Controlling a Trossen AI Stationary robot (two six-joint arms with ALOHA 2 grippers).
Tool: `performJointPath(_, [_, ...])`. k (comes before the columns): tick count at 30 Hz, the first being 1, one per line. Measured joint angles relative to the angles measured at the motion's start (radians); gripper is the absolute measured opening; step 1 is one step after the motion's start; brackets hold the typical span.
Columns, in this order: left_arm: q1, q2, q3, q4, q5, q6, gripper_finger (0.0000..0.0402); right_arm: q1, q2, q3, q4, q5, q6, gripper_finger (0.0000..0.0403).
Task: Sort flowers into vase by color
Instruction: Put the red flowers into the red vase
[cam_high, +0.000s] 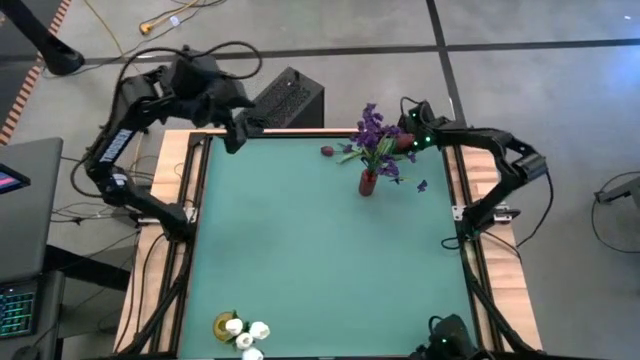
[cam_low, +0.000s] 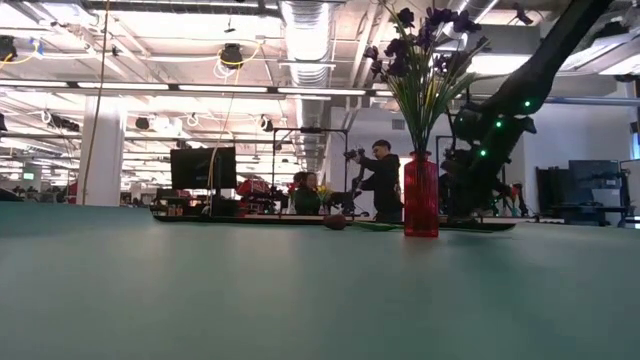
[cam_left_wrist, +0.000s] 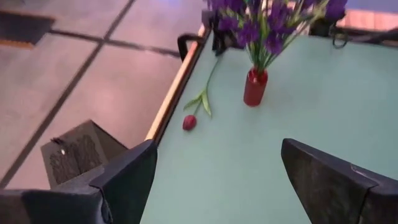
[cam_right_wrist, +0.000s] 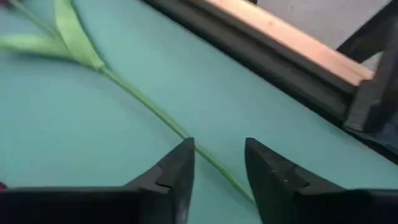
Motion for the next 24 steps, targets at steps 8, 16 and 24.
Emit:
performJointPath(8, [0.000, -0.040, 0.000, 0.018, 0.010, -0.008, 0.0332, 0.060, 0.055, -0.002, -0.013, 0.001, -0.252, 0.0225])
performJointPath(16, [0.000, -0.054, 0.000, 0.011, 0.025, -0.013, 0.0332, 0.131, 0.091, -0.002, 0.014, 0.075, -0.322, 0.0226])
performJointPath(24, [-0.001, -0.054, 0.000, 0.003, 0.037, -0.009, 0.0332, 0.121, 0.129, 0.001, 0.028, 0.061, -0.344, 0.0226])
